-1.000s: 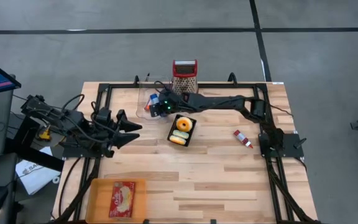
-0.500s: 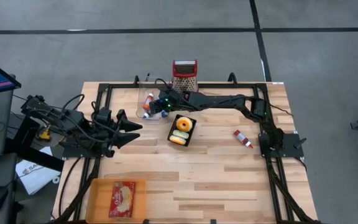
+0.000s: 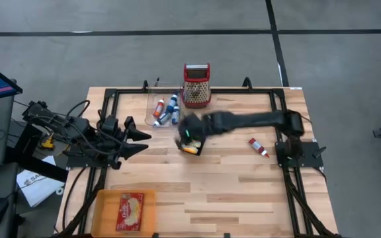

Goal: Pick & Place Food Item
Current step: Put the red food coloring bottle into the transparent bin

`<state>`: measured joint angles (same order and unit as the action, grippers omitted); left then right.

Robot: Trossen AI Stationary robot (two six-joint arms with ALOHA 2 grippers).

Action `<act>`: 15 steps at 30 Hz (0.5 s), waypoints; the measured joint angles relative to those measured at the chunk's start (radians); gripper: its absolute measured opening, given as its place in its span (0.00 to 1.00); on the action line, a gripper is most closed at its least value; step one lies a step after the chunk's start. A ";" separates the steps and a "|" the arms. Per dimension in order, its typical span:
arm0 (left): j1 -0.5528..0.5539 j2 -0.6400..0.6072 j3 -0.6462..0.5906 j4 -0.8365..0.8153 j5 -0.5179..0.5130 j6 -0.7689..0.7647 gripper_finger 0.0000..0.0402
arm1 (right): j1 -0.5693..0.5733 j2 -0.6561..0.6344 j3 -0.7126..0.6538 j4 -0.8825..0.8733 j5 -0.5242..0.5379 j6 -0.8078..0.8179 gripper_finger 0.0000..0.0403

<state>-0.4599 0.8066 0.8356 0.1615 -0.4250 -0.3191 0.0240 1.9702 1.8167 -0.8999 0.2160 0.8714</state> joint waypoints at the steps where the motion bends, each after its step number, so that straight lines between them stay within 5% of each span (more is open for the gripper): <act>1: 0.000 0.000 0.000 -0.001 0.009 0.000 0.45 | 0.036 -0.017 -0.007 -0.102 0.022 0.022 0.48; 6: 0.000 0.000 0.000 -0.004 0.015 0.006 0.45 | 0.212 -0.122 -0.106 -0.475 0.082 0.220 0.54; 15: 0.000 0.000 0.000 -0.005 0.015 0.005 0.45 | 0.295 -0.546 -0.644 -0.514 -0.046 0.529 0.56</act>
<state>-0.4599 0.8066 0.8356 0.1570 -0.4099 -0.3138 0.3191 1.4246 1.1728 -1.4135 0.1696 1.4005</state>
